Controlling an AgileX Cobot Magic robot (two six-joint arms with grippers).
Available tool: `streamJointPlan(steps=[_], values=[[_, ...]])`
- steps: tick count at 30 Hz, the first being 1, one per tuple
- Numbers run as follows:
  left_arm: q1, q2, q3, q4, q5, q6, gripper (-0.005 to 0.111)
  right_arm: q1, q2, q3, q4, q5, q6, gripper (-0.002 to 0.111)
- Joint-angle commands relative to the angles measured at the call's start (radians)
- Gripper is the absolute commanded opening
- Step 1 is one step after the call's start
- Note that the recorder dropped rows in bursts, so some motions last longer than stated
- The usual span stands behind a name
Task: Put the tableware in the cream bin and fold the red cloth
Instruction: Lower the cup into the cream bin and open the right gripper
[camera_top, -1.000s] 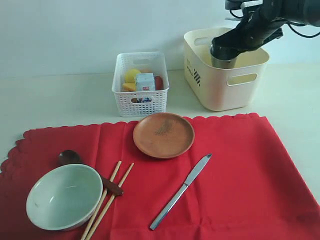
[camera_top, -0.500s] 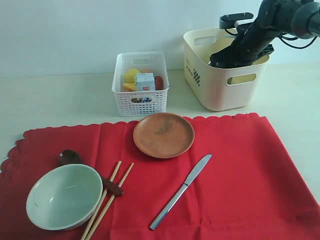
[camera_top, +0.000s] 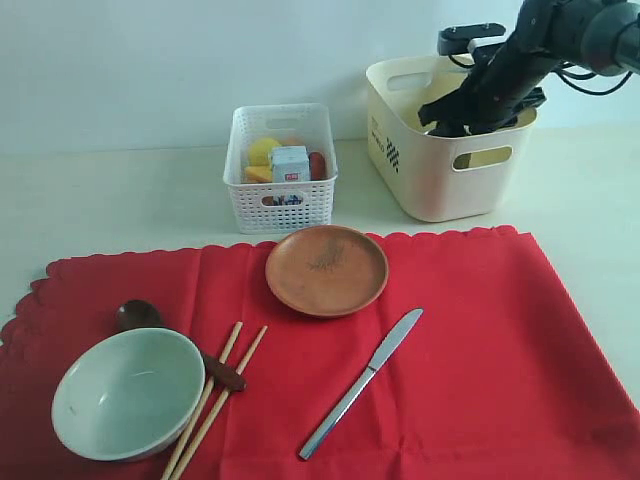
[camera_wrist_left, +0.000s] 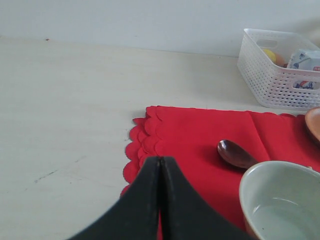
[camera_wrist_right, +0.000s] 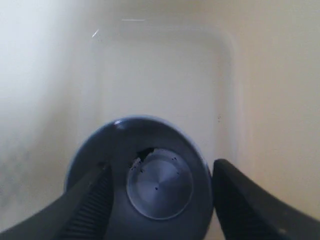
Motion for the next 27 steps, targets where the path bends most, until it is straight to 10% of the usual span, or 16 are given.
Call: streamJointPlan(steps=[1, 27], values=[[-0.005, -0.006, 0.0, 0.0, -0.008, -0.004, 0.001, -0.003, 0.0, -0.026, 0.089, 0.049, -0.026, 0.064], [-0.005, -0.006, 0.0, 0.0, -0.008, -0.004, 0.001, -0.003, -0.208, -0.029, 0.12, 0.235, 0.0, 0.076]])
